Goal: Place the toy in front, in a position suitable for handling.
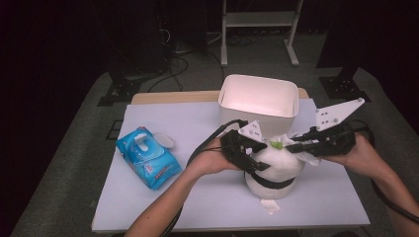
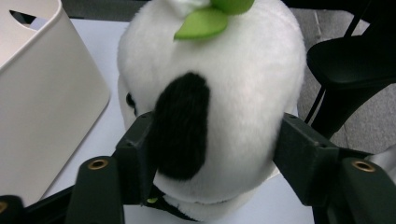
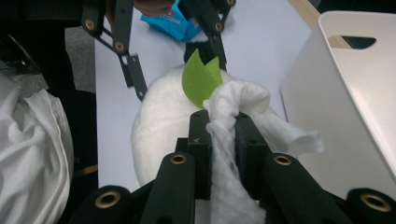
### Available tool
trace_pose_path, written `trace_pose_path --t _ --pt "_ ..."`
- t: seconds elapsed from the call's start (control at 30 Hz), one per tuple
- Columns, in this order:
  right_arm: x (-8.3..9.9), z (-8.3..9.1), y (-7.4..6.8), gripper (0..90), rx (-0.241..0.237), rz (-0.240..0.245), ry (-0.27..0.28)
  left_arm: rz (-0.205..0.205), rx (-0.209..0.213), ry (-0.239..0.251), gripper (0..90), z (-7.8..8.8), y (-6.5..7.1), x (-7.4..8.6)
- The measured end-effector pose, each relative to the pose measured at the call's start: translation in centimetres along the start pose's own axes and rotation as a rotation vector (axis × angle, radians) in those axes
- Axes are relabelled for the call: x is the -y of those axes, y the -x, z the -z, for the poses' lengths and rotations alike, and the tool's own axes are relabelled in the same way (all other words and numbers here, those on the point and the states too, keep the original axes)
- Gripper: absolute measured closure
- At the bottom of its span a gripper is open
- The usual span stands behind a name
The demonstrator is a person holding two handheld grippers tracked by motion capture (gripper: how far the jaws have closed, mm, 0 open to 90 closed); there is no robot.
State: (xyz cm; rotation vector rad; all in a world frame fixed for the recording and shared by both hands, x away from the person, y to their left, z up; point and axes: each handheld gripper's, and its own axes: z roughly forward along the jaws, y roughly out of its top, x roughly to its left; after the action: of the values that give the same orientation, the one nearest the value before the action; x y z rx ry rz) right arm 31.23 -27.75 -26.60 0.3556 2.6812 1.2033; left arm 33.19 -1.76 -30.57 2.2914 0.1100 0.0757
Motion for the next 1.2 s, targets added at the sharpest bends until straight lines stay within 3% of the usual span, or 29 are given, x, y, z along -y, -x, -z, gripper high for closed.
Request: trace_pose_path --t 0.13,0.23,0.3,0.43,0.63,0.77,0.9,1.07,1.2 --pt "1.2 0.9 0.2 78.9 0.015 -0.035 0.013 0.016 0.011 -0.032 29.0 -0.9 -0.1 0.7" --pt "1.7 1.0 0.2 78.8 0.009 -0.049 0.025 0.024 0.019 -0.004 29.3 -1.4 -0.2 0.8" --pt "1.9 0.9 0.2 78.8 0.007 -0.052 0.036 0.024 0.021 0.007 35.2 -1.4 -0.3 0.8" --pt "1.8 0.7 0.2 78.7 -0.004 -0.068 0.081 0.066 0.017 0.052 40.9 -0.8 -0.5 1.1" --pt "0.9 0.3 0.4 78.7 -0.016 -0.062 0.118 0.06 -0.007 0.07 42.8 0.7 -0.5 1.1" --pt "0.8 -0.2 0.4 78.7 -0.038 -0.079 0.145 0.076 -0.004 0.085 43.2 1.5 -0.6 1.6" --pt "0.1 -0.5 0.4 78.6 -0.05 -0.063 0.155 0.074 -0.001 0.087 43.2 1.8 -0.5 1.8" --pt "0.2 -0.7 0.2 78.7 -0.029 -0.029 0.083 0.063 0.001 0.071 39.9 1.1 -0.4 2.0" --pt "1.4 -0.2 0.1 78.8 -0.023 -0.051 0.067 0.06 0.013 0.056 34.6 0.4 -0.4 2.4"
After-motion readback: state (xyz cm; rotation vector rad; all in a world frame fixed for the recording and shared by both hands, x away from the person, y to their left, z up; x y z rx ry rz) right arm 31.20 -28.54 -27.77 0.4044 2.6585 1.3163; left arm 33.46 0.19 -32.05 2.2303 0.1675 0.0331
